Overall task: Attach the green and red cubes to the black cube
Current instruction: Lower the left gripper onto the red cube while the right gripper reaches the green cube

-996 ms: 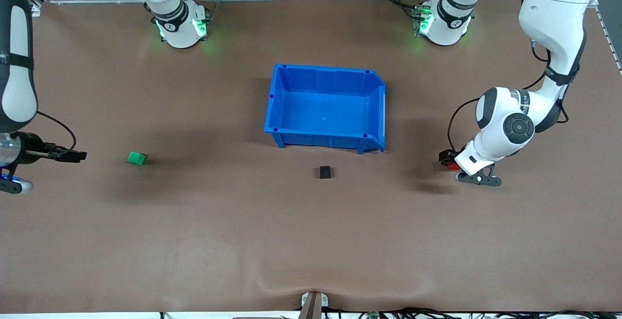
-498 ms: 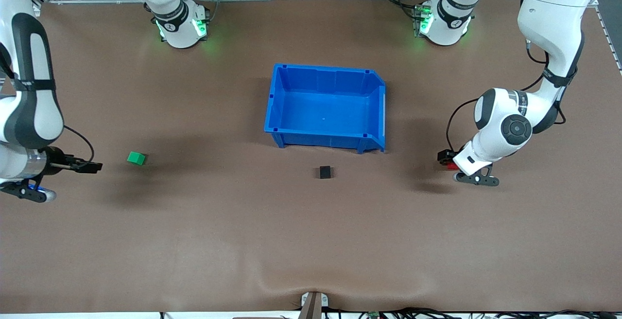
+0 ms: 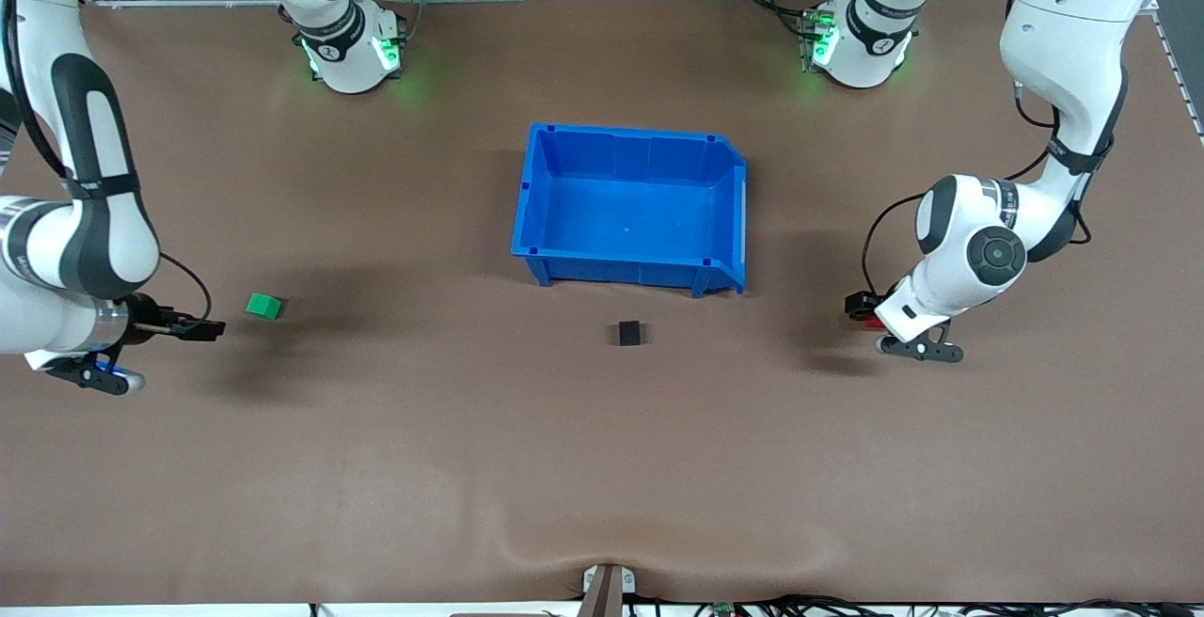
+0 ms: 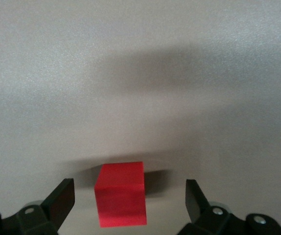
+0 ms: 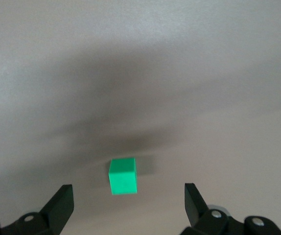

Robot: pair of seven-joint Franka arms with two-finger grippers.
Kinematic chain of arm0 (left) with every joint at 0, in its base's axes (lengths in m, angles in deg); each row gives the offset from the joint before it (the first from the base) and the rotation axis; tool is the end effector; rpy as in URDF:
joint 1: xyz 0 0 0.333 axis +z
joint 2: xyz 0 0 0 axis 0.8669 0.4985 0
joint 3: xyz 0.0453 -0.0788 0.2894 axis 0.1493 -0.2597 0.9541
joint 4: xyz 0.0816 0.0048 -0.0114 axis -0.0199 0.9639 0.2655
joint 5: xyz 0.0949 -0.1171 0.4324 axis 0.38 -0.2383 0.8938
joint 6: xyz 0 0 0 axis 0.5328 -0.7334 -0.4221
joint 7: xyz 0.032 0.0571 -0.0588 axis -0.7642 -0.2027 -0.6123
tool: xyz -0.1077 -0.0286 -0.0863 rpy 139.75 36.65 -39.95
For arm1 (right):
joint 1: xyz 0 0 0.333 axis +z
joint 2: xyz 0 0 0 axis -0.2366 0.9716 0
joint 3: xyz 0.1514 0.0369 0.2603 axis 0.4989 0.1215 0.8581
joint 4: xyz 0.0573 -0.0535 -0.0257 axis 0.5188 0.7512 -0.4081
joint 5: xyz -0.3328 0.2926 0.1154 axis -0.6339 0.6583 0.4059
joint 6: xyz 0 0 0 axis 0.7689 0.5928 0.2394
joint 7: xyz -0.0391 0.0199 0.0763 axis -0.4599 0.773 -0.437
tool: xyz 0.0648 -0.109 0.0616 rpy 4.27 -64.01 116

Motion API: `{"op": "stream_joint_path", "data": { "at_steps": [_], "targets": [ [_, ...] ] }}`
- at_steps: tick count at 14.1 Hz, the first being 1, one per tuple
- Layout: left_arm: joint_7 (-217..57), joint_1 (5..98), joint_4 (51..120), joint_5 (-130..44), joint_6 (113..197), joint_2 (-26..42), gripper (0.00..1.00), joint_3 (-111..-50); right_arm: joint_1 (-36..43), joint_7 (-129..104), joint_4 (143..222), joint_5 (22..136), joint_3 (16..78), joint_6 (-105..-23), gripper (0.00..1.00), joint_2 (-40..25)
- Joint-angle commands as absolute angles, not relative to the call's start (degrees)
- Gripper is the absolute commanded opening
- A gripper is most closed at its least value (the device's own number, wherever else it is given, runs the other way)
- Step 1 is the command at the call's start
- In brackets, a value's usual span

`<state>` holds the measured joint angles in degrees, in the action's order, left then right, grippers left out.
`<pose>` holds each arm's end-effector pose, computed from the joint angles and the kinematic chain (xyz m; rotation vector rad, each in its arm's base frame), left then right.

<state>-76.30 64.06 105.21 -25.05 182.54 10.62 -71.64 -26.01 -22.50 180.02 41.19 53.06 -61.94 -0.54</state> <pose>0.6107 -0.0619 0.0886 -3.1185 0.2334 0.0464 0.6726 -0.1425 0.1917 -3.0774 0.4499 0.3652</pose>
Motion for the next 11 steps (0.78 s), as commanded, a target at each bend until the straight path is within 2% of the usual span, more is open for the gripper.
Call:
{"op": "stream_joint_path", "data": {
  "at_steps": [1, 4, 5, 6, 7, 8, 9, 10, 11],
  "targets": [
    [-76.32, 64.41, 104.55, -24.01, 182.98, 11.05, 1.00, -71.72, -26.17, -22.88, 184.46, 42.06, 53.50, -66.30, 1.00, -0.93],
    [-76.32, 64.50, 103.94, -24.01, 182.98, 11.84, 1.00, -71.63, -25.99, -22.79, 184.99, 42.06, 53.59, -65.96, 1.00, 0.74],
    [-76.32, 64.50, 103.93, -24.01, 182.98, 11.92, 0.91, -71.63, -25.73, -22.79, 186.30, 41.97, 53.76, -66.39, 1.00, 0.74],
    [-76.32, 64.50, 103.85, -24.01, 182.98, 12.01, 0.79, -71.63, -25.29, -22.79, 186.75, 41.97, 53.85, -66.40, 0.92, 0.74],
    [-76.41, 64.50, 103.85, -24.01, 182.98, 12.01, 0.67, -71.63, -24.85, -22.79, 187.01, 41.97, 53.85, -66.49, 0.91, 0.74],
    [-76.41, 64.50, 103.85, -24.01, 182.98, 12.19, 0.45, -71.63, -24.76, -22.79, 187.19, 42.05, 53.85, -66.57, 0.89, 0.74],
    [-76.41, 64.50, 103.93, -24.01, 182.98, 12.28, 0.12, -71.55, -24.76, -22.70, 187.37, 42.06, 53.76, -66.75, 0.87, 0.83],
    [-76.67, 64.50, 103.85, -24.01, 182.98, 12.28, 0.00, -71.55, -24.85, -22.61, 187.98, 41.97, 53.85, -67.27, 0.83, 0.92],
    [-76.93, 64.50, 103.85, -24.01, 182.98, 12.28, 0.00, -71.55, -24.76, -22.61, 188.33, 41.97, 53.76, -68.32, 0.79, 0.92]
  ]
}}
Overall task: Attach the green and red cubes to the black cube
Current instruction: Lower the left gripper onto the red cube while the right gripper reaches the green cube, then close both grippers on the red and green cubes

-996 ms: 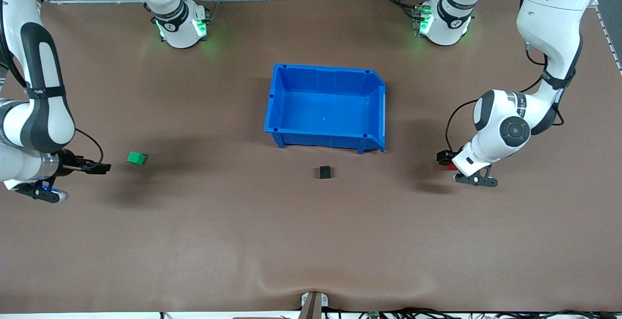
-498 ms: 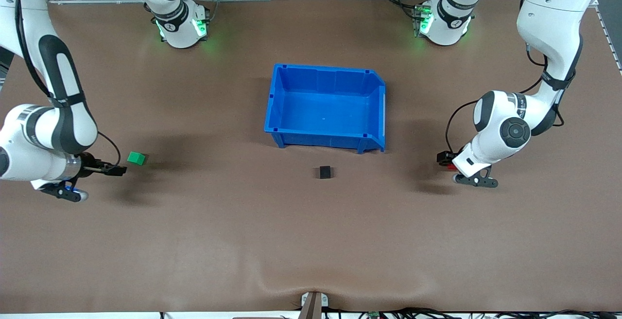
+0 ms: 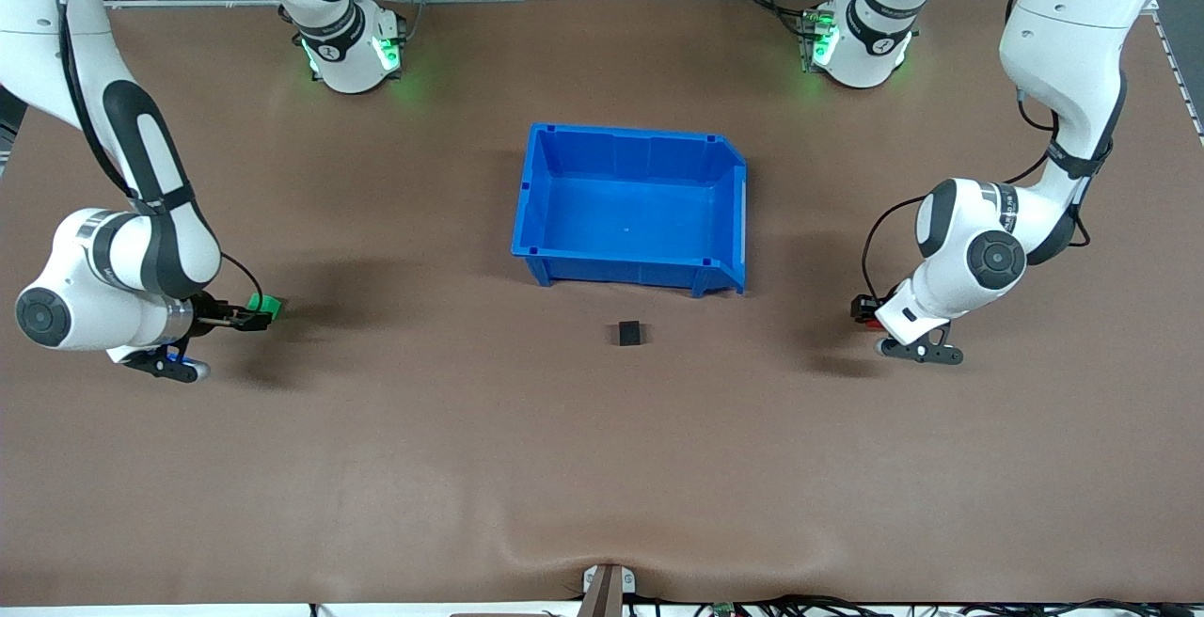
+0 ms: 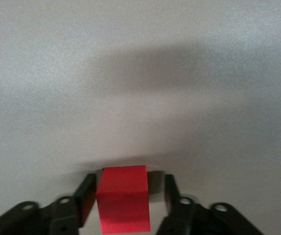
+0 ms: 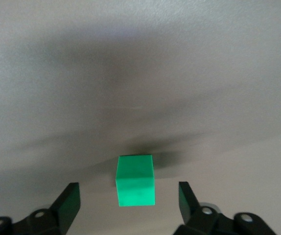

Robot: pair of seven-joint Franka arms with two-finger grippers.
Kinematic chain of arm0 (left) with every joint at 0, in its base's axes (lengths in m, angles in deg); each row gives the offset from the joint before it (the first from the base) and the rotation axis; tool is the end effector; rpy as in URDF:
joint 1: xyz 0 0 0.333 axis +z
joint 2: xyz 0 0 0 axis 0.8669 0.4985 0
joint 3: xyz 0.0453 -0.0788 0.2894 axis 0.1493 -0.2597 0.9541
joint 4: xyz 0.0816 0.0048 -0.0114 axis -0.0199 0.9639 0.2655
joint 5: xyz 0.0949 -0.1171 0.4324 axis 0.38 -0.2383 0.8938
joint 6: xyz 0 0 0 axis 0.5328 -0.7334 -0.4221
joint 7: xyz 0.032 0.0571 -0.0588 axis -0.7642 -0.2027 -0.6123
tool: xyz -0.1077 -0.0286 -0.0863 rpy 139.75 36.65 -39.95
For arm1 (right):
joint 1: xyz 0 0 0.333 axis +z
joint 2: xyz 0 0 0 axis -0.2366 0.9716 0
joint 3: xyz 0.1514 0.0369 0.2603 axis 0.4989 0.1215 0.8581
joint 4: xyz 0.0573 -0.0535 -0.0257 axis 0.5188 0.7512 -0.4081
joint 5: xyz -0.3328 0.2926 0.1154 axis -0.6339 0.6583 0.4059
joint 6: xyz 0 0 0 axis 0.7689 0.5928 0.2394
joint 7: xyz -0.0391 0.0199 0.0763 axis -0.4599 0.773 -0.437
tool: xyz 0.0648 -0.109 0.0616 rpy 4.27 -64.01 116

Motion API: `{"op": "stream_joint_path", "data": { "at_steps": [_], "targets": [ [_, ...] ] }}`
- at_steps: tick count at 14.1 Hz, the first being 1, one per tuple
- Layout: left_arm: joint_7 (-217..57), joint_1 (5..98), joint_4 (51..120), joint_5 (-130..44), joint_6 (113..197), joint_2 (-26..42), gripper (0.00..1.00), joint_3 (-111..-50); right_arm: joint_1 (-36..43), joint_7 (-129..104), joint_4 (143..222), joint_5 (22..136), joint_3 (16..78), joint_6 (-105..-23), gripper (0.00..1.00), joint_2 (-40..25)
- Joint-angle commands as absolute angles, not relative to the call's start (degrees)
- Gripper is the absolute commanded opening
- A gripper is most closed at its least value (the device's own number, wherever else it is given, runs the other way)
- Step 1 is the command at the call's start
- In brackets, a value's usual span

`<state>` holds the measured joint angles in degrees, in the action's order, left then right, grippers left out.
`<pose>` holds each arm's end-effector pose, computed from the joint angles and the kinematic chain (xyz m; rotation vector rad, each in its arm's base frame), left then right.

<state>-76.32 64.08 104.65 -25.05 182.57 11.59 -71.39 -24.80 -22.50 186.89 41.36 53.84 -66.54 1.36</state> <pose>0.6114 -0.0592 0.0820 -3.1194 0.2253 0.0571 0.6376 -0.1114 0.1207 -3.0598 0.3960 0.4759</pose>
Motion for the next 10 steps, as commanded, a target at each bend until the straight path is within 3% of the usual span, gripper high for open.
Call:
{"op": "stream_joint_path", "data": {
  "at_steps": [1, 3, 5, 10],
  "targets": [
    [-77.46, 64.50, 103.76, -24.01, 182.98, 12.19, 0.00, -71.63, -24.85, -22.09, 188.42, 41.97, 53.76, -69.29, 0.76, 1.35],
    [-79.38, 64.50, 103.06, -24.79, 182.89, 12.10, 0.00, -71.63, -25.02, -21.91, 188.42, 41.97, 53.76, -69.74, 0.65, 2.15],
    [-85.51, 64.32, 101.48, -24.80, 182.63, 12.01, 0.00, -71.72, -24.85, -22.00, 188.42, 41.97, 53.76, -69.83, 0.61, 2.50],
    [-102.20, 62.92, 95.34, -24.89, 174.57, 11.66, 0.00, -72.42, -25.02, -21.91, 190.61, 41.97, 53.76, -73.50, 0.59, 2.50]
  ]
}}
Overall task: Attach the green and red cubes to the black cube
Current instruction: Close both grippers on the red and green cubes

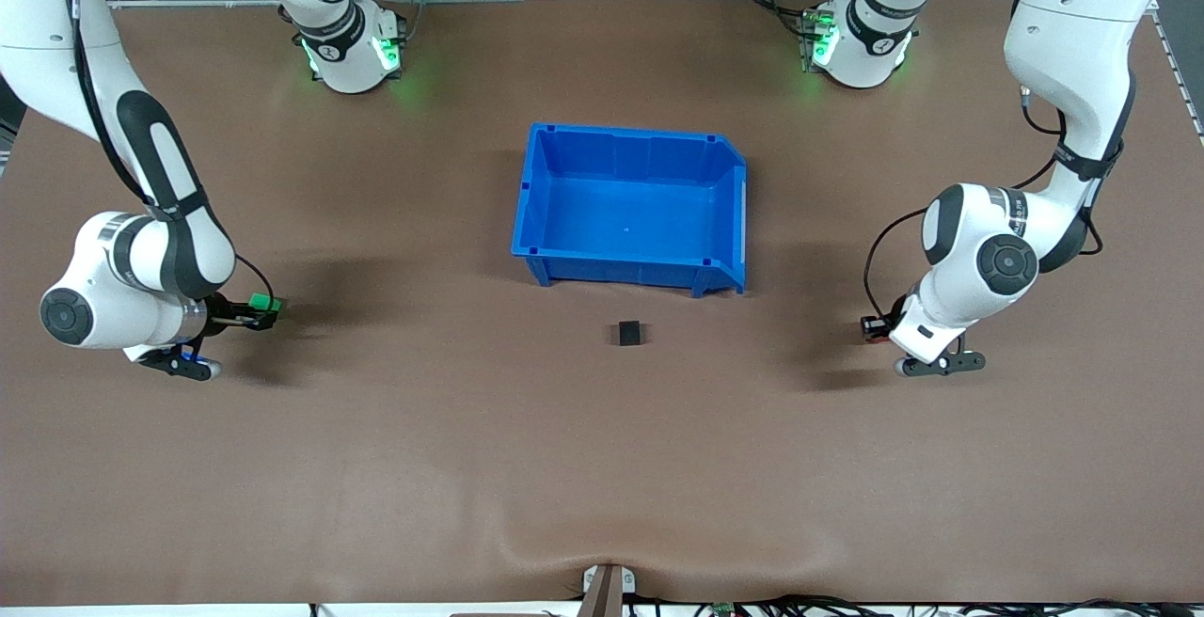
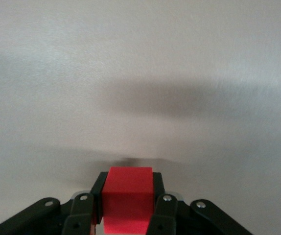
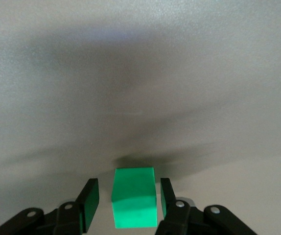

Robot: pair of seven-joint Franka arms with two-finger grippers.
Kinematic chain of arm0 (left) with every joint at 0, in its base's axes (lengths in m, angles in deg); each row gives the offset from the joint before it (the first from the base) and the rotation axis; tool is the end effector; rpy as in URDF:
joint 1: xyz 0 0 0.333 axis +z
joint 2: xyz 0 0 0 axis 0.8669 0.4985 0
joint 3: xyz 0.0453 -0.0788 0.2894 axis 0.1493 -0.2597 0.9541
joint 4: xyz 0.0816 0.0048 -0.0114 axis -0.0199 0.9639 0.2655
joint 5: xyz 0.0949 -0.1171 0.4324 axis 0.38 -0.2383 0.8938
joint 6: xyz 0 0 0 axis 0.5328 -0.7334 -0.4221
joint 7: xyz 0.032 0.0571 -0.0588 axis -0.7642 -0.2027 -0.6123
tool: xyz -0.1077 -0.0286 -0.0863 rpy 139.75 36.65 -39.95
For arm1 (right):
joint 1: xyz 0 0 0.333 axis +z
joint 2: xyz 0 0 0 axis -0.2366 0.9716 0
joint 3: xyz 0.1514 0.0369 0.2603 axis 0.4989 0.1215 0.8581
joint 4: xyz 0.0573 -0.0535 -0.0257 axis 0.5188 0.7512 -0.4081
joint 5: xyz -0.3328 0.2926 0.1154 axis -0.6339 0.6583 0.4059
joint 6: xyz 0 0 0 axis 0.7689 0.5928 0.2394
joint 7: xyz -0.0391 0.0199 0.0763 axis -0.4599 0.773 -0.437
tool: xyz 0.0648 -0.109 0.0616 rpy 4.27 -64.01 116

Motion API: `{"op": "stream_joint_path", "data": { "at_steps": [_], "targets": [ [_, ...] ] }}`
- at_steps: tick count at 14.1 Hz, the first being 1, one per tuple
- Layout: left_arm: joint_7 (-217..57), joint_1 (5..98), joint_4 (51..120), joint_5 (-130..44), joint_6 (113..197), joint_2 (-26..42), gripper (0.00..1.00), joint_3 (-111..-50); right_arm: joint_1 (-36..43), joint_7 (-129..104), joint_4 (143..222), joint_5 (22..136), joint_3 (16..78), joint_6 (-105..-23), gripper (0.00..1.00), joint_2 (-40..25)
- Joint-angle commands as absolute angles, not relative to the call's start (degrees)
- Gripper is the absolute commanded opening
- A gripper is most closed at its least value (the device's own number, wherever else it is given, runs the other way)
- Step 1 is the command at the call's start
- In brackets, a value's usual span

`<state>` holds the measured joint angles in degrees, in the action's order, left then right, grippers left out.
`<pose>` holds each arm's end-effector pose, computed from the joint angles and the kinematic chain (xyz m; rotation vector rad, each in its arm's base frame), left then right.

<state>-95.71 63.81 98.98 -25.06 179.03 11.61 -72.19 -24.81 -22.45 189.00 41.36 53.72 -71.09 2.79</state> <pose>0.6474 -0.0699 0.1182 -3.1141 -0.2909 -0.0062 0.6286 -0.1110 0.0929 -3.0643 0.3985 0.4488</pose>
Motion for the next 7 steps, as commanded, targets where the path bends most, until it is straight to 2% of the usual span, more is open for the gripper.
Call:
{"op": "stream_joint_path", "data": {
  "at_steps": [1, 2, 3, 5, 7],
  "targets": [
    [-106.68, 61.44, 93.15, -24.89, 171.93, 12.10, 0.00, -72.42, -25.11, -21.91, 190.97, 41.97, 53.76, -74.13, 0.57, 2.59],
    [-110.99, 60.03, 90.60, -24.89, 169.47, 12.88, 0.00, -72.42, -25.20, -22.00, 191.14, 41.97, 53.76, -74.57, 0.52, 2.76],
    [-115.04, 59.23, 88.05, -24.89, 167.62, 13.68, 0.00, -72.42, -25.20, -22.00, 191.15, 41.97, 53.76, -74.57, 0.38, 2.94],
    [-122.68, 57.56, 85.05, -24.97, 166.20, 14.74, 0.00, -72.42, -25.46, -22.26, 190.88, 41.97, 53.76, -74.14, 0.00, 2.94],
    [-132.26, 55.81, 83.03, -27.07, 166.19, 15.35, 0.00, -72.42, -25.55, -22.79, 190.53, 41.97, 53.76, -73.78, 0.00, 2.94]
  ]
}}
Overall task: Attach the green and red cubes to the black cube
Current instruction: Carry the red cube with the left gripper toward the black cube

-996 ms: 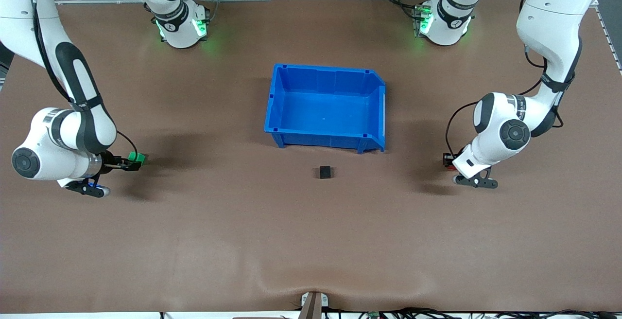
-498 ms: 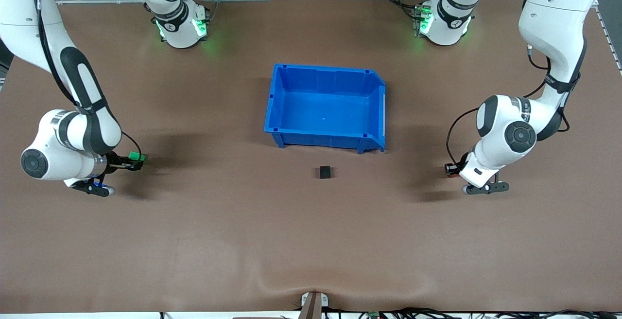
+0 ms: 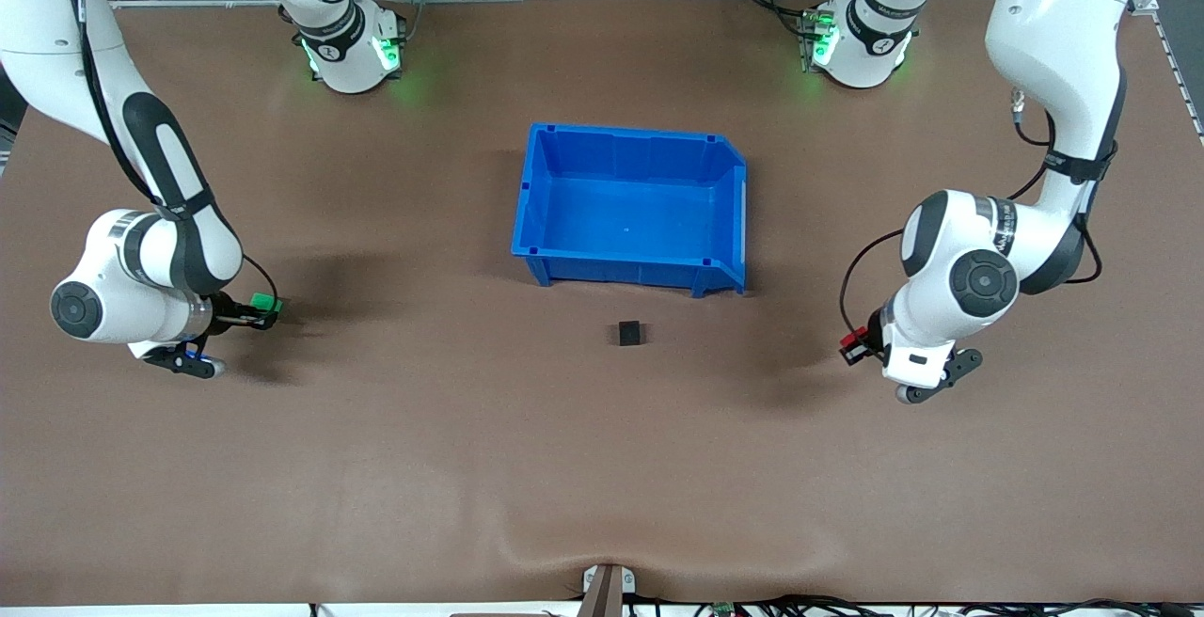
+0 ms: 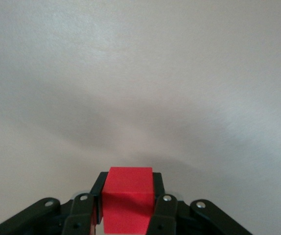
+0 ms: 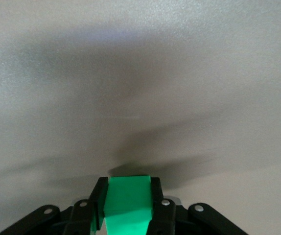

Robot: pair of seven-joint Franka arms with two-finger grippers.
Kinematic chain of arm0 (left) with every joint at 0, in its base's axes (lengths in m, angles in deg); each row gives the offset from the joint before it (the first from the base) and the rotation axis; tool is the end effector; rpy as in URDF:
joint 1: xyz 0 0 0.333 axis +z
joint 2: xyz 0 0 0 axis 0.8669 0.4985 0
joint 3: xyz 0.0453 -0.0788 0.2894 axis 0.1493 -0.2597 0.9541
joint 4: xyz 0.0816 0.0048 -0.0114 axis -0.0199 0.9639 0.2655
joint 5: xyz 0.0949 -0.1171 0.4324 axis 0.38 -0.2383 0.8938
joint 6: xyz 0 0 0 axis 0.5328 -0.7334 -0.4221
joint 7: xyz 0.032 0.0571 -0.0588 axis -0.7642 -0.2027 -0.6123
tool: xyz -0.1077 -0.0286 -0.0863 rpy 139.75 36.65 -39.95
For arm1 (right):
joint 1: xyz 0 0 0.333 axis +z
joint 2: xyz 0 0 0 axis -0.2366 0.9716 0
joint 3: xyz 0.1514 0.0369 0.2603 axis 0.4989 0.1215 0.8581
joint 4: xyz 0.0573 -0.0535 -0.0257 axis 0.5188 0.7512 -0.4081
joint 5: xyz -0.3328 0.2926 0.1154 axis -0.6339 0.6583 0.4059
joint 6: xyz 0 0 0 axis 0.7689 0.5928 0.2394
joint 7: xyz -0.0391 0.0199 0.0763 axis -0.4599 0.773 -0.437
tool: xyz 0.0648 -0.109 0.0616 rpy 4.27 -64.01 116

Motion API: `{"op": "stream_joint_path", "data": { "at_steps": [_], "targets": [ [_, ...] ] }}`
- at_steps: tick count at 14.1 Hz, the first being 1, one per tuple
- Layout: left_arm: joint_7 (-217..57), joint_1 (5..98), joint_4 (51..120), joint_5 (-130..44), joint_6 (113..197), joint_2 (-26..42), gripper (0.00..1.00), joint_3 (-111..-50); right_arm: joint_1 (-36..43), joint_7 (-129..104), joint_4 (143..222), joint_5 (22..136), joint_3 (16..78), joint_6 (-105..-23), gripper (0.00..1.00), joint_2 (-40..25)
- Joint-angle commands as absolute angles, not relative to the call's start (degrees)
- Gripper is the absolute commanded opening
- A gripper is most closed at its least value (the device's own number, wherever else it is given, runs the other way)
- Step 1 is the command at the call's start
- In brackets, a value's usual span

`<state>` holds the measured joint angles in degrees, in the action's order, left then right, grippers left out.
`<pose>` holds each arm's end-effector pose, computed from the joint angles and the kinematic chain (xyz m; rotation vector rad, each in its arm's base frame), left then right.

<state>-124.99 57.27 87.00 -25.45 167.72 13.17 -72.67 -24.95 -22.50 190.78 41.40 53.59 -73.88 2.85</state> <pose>0.6880 -0.1489 0.1786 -2.9747 -0.9241 0.0014 0.6217 -0.1126 0.0821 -3.0675 0.4079 0.4234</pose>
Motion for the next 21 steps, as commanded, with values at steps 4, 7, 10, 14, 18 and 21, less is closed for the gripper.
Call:
{"op": "stream_joint_path", "data": {
  "at_steps": [4, 7, 10, 14, 18, 21],
  "targets": [
    [-146.87, 52.20, 78.63, -30.33, 166.19, 17.37, 0.00, -72.42, -25.29, -24.62, 187.82, 42.06, 53.85, -70.82, 0.00, 2.68],
    [-157.23, 49.22, 75.91, -32.53, 166.02, 18.86, 0.00, -72.42, -24.85, -28.14, 181.76, 44.24, 53.85, -60.89, 0.00, 2.76],
    [-166.03, 44.82, 74.14, -32.27, 163.48, 21.15, 0.00, -72.08, -24.67, -30.25, 177.54, 45.92, 53.85, -56.57, 0.00, 2.76],
    [-179.12, 40.87, 69.49, -32.88, 161.36, 24.22, 0.00, -72.07, -22.66, -38.06, 173.93, 47.50, 53.85, -52.79, 0.00, 2.76],
    [-186.61, 36.29, 65.10, -32.88, 161.36, 29.58, 0.00, -72.07, -20.28, -46.85, 171.11, 49.43, 53.94, -50.23, 0.00, 2.68],
    [-187.93, 34.97, 63.95, -32.97, 161.36, 30.65, 0.00, -71.99, -18.26, -52.65, 170.06, 49.53, 54.03, -49.79, 0.00, 2.50]
  ]
}}
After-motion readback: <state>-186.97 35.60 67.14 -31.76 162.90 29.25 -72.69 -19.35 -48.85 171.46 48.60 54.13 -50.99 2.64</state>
